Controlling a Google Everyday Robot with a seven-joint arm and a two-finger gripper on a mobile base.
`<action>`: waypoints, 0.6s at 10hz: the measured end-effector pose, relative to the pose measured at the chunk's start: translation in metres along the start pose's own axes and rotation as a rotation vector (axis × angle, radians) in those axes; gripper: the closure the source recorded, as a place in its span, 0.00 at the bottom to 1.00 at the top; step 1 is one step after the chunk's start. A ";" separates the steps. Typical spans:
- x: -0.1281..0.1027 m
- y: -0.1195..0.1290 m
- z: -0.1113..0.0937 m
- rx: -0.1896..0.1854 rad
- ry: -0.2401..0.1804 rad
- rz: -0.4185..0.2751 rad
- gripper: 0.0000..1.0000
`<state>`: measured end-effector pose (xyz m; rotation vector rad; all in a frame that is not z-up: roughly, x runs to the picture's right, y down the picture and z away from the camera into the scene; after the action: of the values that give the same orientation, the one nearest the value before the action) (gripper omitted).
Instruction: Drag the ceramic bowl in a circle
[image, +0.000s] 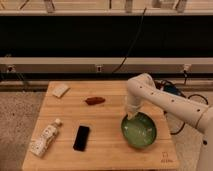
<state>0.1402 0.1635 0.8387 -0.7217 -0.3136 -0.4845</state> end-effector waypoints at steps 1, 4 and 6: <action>-0.001 -0.003 0.000 -0.006 -0.001 -0.005 0.99; -0.008 -0.015 -0.001 -0.007 -0.006 -0.034 0.99; -0.005 -0.017 -0.004 -0.015 -0.003 -0.049 0.99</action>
<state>0.1278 0.1509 0.8431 -0.7305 -0.3317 -0.5325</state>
